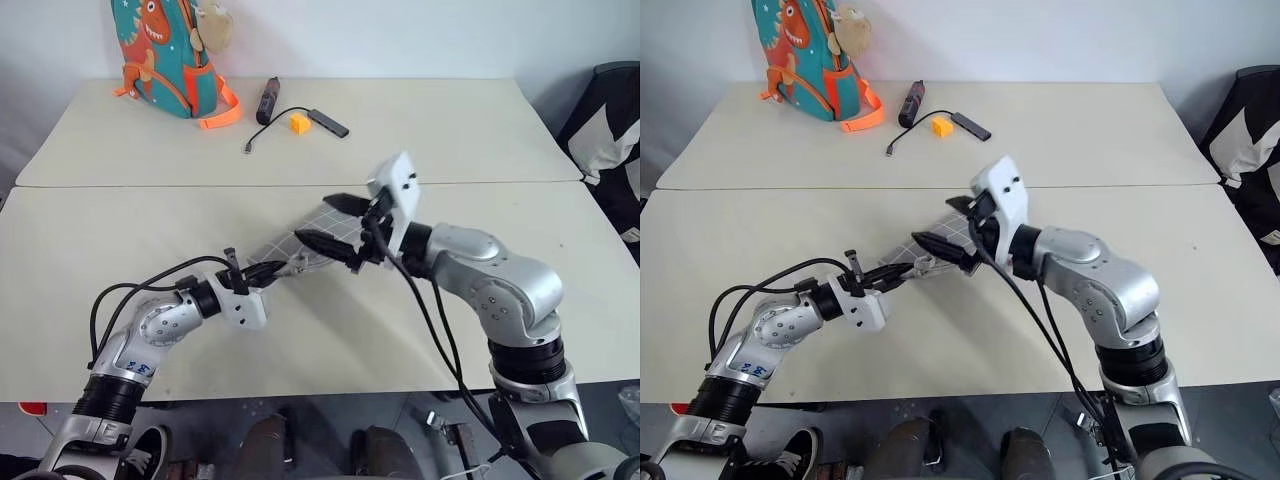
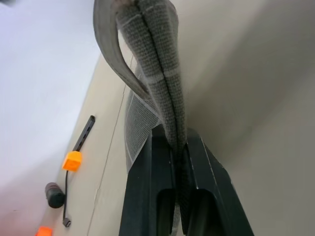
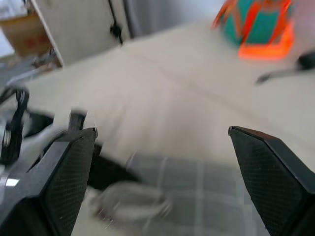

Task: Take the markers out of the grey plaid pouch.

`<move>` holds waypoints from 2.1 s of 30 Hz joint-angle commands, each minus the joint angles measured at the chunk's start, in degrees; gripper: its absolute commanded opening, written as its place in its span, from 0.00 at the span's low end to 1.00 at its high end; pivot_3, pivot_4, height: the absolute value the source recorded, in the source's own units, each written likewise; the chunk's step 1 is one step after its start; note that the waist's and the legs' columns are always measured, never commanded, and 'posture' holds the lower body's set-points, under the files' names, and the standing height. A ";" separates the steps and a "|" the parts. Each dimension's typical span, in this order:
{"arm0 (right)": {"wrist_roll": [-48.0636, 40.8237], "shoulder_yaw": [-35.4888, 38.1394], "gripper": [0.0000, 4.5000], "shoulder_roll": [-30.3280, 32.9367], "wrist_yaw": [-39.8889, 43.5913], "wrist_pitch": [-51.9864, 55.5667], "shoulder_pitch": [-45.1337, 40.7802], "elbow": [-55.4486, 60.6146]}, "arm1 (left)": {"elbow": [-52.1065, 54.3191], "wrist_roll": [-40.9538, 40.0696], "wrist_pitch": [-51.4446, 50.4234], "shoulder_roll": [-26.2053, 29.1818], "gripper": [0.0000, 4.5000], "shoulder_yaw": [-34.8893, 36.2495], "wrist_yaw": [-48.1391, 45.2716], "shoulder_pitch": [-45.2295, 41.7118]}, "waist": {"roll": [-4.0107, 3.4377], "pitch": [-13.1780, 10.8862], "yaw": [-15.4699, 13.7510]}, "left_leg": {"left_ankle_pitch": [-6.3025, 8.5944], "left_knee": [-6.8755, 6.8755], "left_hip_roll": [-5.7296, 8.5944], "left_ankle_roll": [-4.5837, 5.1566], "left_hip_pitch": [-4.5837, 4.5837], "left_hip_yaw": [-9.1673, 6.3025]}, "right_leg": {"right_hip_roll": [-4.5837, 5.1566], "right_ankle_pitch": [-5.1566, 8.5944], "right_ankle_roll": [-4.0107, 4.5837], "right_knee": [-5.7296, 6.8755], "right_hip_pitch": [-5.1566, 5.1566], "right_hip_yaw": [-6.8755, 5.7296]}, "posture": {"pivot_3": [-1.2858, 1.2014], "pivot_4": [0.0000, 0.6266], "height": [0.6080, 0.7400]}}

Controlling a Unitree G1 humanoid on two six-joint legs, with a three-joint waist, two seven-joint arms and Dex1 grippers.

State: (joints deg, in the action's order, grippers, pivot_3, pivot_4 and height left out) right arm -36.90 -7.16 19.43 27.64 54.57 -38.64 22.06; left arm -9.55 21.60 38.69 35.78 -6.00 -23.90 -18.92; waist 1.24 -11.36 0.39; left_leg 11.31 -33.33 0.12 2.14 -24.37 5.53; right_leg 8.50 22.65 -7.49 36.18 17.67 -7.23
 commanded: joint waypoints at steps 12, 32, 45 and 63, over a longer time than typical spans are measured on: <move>0.19 0.41 0.91 -4.99 -7.78 12.49 1.29 -0.71 | 3.38 2.61 -1.18 -0.19 0.00 -1.17 2.95 -0.07 | 0.00 0.00 -0.04 | 0.00 0.00 0.01 -0.01 -0.01 -0.02 | -0.01 0.00 0.00 0.18 0.09 -0.03 | 0.52 0.24 1.00; -2.14 2.55 0.00 -7.18 -7.43 15.94 1.56 -0.67 | 4.55 3.01 -2.78 -0.78 0.00 -1.56 3.49 -0.11 | 0.00 0.00 -0.02 | 0.00 0.00 0.02 -0.01 -0.01 0.01 | -0.01 0.00 0.00 0.29 0.19 -0.05 | 0.52 0.24 1.00; -4.91 7.10 0.00 -7.66 -3.38 6.79 2.78 3.54 | 8.43 -23.86 -14.84 -8.08 0.00 3.04 -3.45 2.19 | 0.00 0.00 0.05 | 0.00 -0.05 0.01 -0.01 -0.04 -0.02 | 0.04 0.00 0.00 0.29 0.19 -0.03 | 0.52 0.24 1.00; -7.79 12.14 0.00 -10.72 -7.44 -3.10 3.02 1.20 | 17.49 -44.84 -35.34 -12.13 0.00 6.55 -14.21 5.67 | 0.00 0.00 0.55 | -0.03 -0.27 0.06 0.06 -0.04 -0.04 | -0.17 0.00 0.00 0.30 0.01 -0.02 | 0.52 0.24 1.00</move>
State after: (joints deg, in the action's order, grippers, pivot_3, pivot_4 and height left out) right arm -44.22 3.10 7.99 20.45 53.43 -35.56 22.21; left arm 5.77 -22.97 2.97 23.54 -0.88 -37.84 -13.59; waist 1.24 -11.36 0.94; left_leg 11.28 -33.60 0.18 2.20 -24.41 5.49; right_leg 8.33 22.66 -7.48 36.48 17.68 -7.24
